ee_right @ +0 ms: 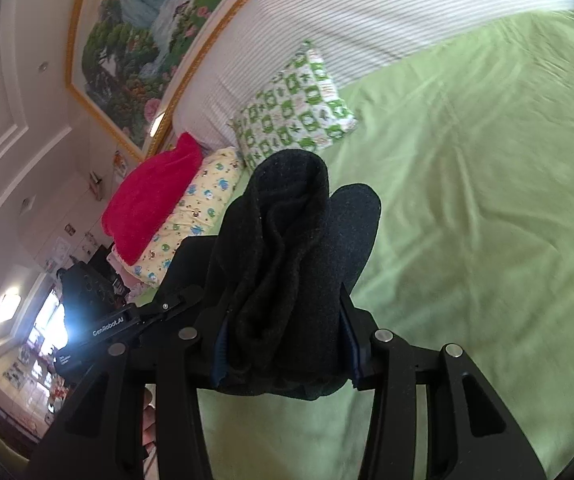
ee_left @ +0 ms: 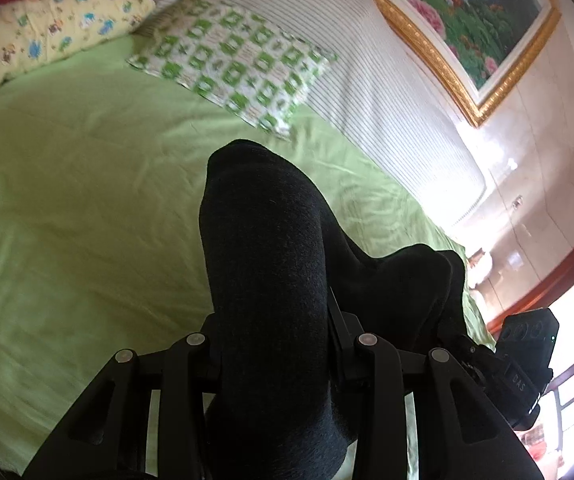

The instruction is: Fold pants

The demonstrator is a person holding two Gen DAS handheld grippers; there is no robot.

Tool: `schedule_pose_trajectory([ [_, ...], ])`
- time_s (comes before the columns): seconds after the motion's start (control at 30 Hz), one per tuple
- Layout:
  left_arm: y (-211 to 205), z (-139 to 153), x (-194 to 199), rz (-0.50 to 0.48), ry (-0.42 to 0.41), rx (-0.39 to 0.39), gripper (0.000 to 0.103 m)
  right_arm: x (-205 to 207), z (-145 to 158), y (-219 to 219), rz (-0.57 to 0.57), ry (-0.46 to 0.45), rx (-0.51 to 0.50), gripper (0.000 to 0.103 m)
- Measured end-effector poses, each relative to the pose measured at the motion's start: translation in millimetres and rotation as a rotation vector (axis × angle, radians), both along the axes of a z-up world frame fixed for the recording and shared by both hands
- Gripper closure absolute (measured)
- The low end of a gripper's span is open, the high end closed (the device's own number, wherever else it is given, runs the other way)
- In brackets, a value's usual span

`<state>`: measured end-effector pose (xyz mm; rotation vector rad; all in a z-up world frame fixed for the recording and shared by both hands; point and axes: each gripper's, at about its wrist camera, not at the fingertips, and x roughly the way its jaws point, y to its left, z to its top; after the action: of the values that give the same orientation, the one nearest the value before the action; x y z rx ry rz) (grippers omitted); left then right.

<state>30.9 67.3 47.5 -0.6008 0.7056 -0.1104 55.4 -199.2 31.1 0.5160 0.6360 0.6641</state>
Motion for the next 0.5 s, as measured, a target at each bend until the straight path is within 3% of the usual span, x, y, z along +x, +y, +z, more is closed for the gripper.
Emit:
schedule_pose_trajectory([
  [0.3,46,-7,38,0.099,-0.008,0.043,0.067,70,2,52,0.081,-0.015,-0.033,0.057],
  [0.5,60,-21,54,0.134,0.034,0.054,0.067,108,-16,71,0.094,0.016,-0.054,0.057],
])
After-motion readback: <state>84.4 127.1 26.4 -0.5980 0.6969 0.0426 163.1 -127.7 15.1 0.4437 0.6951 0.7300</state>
